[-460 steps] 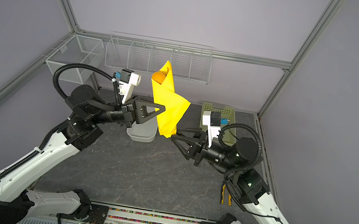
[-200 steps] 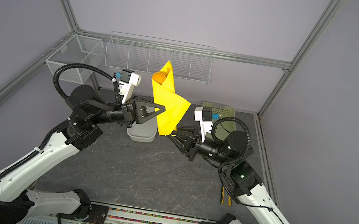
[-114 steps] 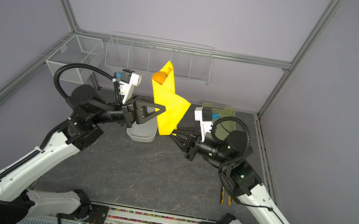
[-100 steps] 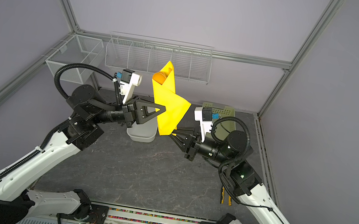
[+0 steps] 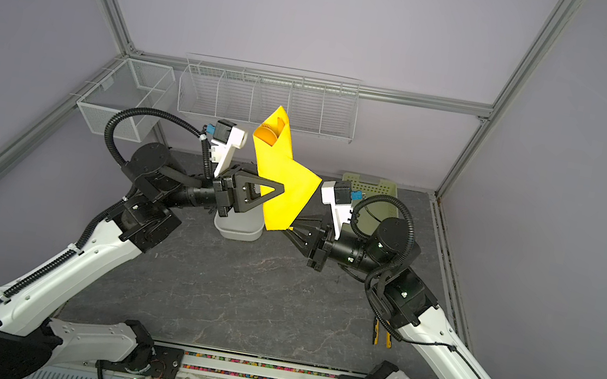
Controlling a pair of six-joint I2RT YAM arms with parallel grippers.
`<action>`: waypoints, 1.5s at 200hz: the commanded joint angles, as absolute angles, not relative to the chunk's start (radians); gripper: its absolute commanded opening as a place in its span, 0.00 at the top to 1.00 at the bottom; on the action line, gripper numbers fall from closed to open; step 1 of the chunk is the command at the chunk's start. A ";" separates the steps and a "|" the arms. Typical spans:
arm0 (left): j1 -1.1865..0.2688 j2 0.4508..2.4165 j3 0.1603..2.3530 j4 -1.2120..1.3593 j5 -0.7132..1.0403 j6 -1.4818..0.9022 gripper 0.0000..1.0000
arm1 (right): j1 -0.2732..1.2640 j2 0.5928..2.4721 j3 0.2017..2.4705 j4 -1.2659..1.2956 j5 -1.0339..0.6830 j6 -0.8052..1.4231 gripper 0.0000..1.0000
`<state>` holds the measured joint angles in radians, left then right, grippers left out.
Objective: Place the utensils on the paper napkin and roll it up
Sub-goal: 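Hold the raised napkin roll between both grippers above the table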
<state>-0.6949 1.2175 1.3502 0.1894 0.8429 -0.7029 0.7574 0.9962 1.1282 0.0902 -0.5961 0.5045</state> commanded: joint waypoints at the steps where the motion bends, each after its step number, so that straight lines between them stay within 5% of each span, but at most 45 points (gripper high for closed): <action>1: -0.702 1.238 1.350 0.178 0.854 -0.703 0.81 | 0.779 0.993 1.169 0.130 -0.646 0.464 0.94; 93: -0.704 1.217 1.371 0.082 0.799 -0.635 0.98 | 0.786 0.957 1.168 0.052 -0.578 0.468 0.88; 145: -0.704 1.183 1.401 -0.003 0.730 -0.562 1.00 | 0.787 0.868 1.125 -0.027 -0.511 0.486 0.61; 210: -0.704 1.192 1.409 -0.009 0.714 -0.558 1.00 | 0.788 0.893 1.166 -0.035 -0.515 0.559 0.15; 300: -0.704 1.180 1.407 -0.012 0.704 -0.558 1.00 | 0.788 1.010 1.214 -0.072 -0.444 0.709 0.16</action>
